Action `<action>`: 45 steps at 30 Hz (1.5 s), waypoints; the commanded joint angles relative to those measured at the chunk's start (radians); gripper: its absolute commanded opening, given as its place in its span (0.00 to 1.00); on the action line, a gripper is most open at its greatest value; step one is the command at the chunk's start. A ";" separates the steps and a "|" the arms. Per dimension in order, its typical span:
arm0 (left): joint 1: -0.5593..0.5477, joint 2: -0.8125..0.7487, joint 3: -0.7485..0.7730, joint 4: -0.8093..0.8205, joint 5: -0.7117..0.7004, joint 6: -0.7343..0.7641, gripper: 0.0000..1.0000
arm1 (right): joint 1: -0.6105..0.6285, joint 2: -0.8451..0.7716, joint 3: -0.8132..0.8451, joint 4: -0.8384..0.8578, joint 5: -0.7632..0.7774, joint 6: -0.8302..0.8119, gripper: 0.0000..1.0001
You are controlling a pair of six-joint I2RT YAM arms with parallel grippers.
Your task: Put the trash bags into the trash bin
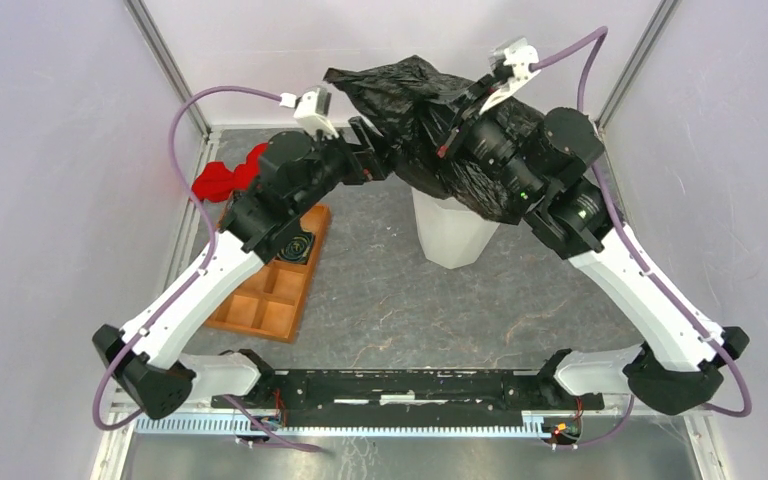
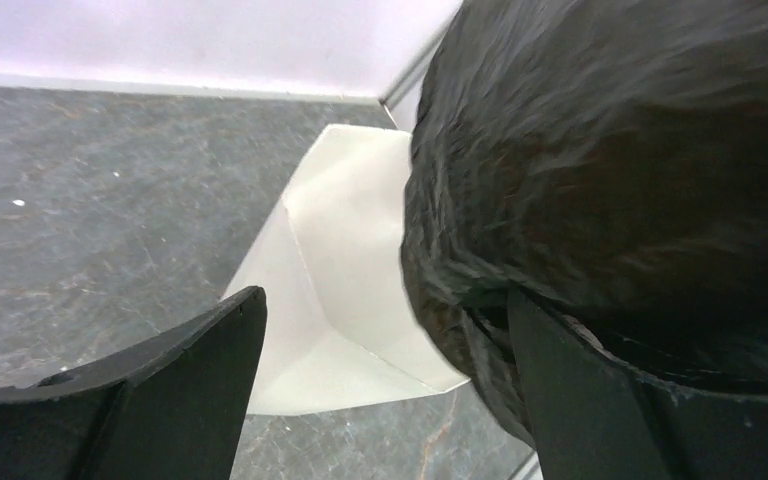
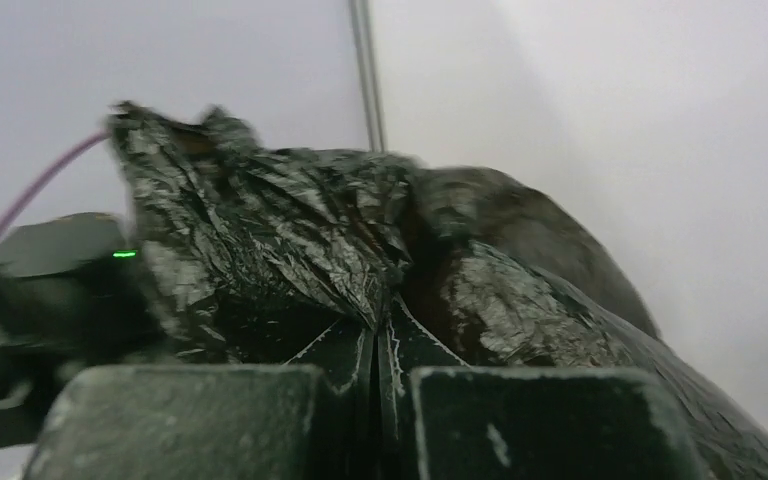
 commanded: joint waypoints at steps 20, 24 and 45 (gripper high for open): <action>-0.002 0.090 0.045 0.238 0.158 0.080 0.91 | -0.378 0.076 -0.274 0.642 -0.504 1.074 0.01; -0.038 0.201 0.094 0.286 0.167 0.077 0.75 | -0.377 0.068 -0.320 0.709 -0.507 1.149 0.01; -0.046 0.030 0.009 -0.078 -0.062 0.189 0.98 | -0.454 0.005 -0.296 0.256 -0.499 0.645 0.01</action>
